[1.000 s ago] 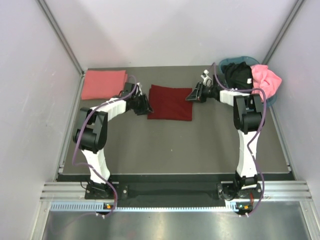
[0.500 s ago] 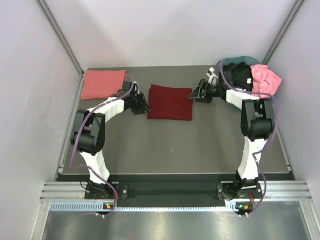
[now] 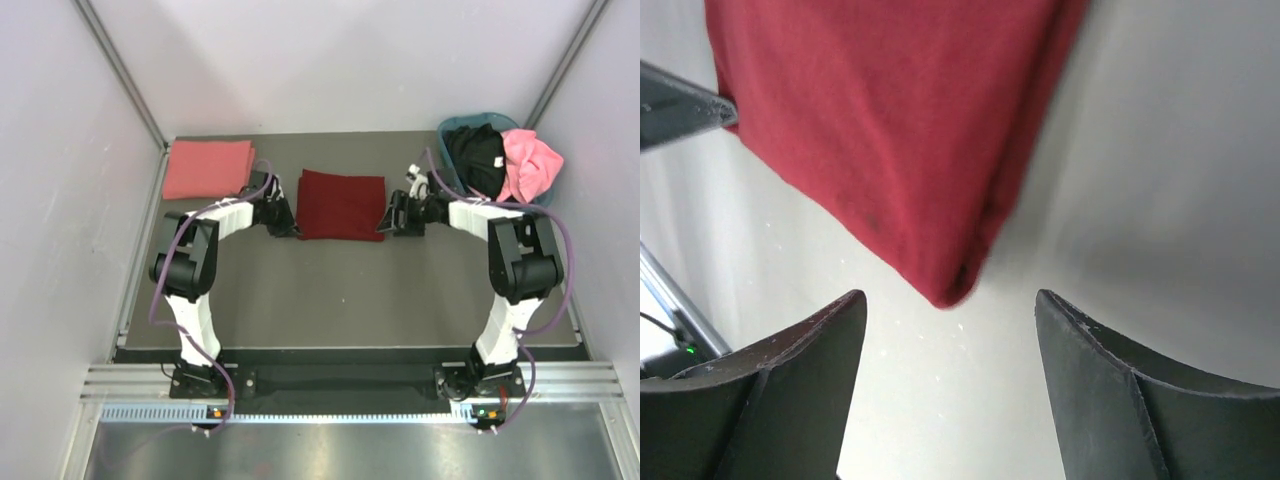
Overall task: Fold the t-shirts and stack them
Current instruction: Fold the tshirt, then neatly place the folded tshirt to the corner
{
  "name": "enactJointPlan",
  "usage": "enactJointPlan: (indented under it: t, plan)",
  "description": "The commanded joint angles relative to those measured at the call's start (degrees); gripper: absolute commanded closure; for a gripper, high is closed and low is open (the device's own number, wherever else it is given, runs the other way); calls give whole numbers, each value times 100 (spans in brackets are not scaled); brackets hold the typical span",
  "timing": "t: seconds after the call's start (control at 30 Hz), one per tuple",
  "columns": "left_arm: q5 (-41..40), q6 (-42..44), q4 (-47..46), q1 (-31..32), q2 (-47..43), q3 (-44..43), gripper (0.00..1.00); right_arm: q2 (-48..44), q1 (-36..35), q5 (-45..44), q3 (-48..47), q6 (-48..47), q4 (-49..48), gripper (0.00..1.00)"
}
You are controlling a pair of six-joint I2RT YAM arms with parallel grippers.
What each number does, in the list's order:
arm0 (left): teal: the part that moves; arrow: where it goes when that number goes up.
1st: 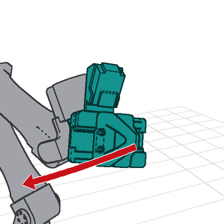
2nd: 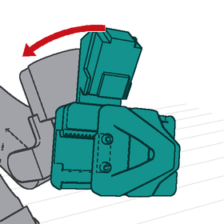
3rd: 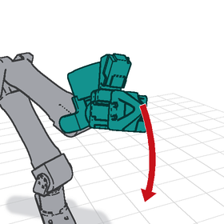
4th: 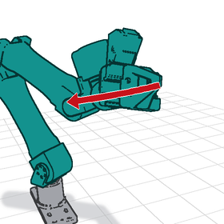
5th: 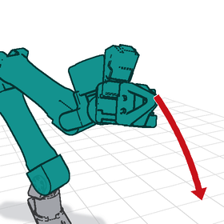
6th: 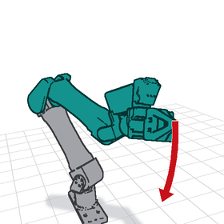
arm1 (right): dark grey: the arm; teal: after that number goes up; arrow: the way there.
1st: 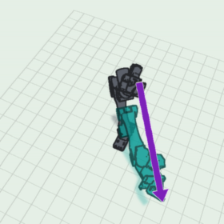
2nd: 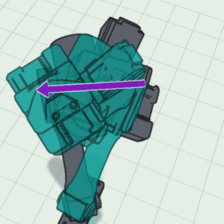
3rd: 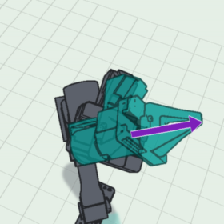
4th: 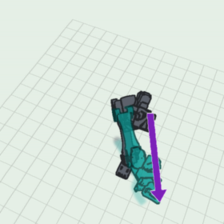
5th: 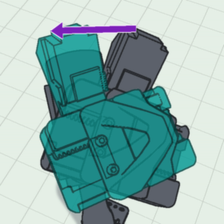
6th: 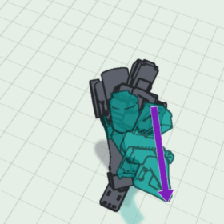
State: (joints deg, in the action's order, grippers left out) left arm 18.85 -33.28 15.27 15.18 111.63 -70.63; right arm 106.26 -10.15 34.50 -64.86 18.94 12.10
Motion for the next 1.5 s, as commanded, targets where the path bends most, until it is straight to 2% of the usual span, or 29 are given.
enactJointPlan:
  t: [0.0, 0.17, 0.3, 0.37, 0.4, 0.5, 0.63, 0.73, 0.77, 0.8, 0.87, 0.9, 1.0, 1.07, 1.23, 1.47]
  plan:
    - [330, -38, -287, 11, 34, 137, 98, 123, -425, -301, -97, -180, -129, 31]
    - [382, -65, -261, 55, -150, 339, 100, 141, -593, -444, 96, -13, -384, 36]
    - [365, -126, -217, 90, -274, 567, 100, 62, -672, -839, 158, -118, -138, 60]
    - [374, -153, -217, 151, -361, 638, 100, -122, -707, -997, 272, -162, -67, 66]
    - [330, -179, -217, 169, -396, 734, 100, -175, -707, -1128, 324, -189, -41, 75]
    - [356, -232, -173, 266, -520, 962, 100, -307, -716, -1165, 386, -294, 205, 85]
    - [330, -390, -33, 407, -957, 1323, 100, -597, -743, -1270, 763, -338, 354, 85]
    - [295, -530, 134, 495, -1432, 1604, 98, -974, -760, -1297, 1140, -356, 416, 80]
    - [242, -583, 300, 486, -1547, 1640, 78, -1184, -760, -1288, 1238, -321, 407, 77]
    - [103, -601, 406, 477, -1644, 1605, 67, -1291, -760, -1271, 1317, -321, 399, 71]
    - [-328, -488, 591, 434, -1829, 1457, 54, -1572, -778, -1235, 1502, -268, 390, 65]
    - [-486, -435, 713, 398, -1821, 1221, 51, -1669, -795, -1218, 1537, -251, 442, 54]
    - [-707, -127, 637, 170, -1593, 667, 50, -1985, -813, -1279, 1555, -259, 618, 41]
    - [-742, 127, 478, 65, -1286, 280, 48, -2257, -822, -1323, 1547, -277, 776, 36]
    - [-330, 523, -58, -24, -329, -485, 45, -2794, -813, -1464, 1512, -268, 944, 19]
    - [-382, 936, 143, -33, 596, -1444, 45, -2874, -813, -1394, 1397, -268, 944, 16]
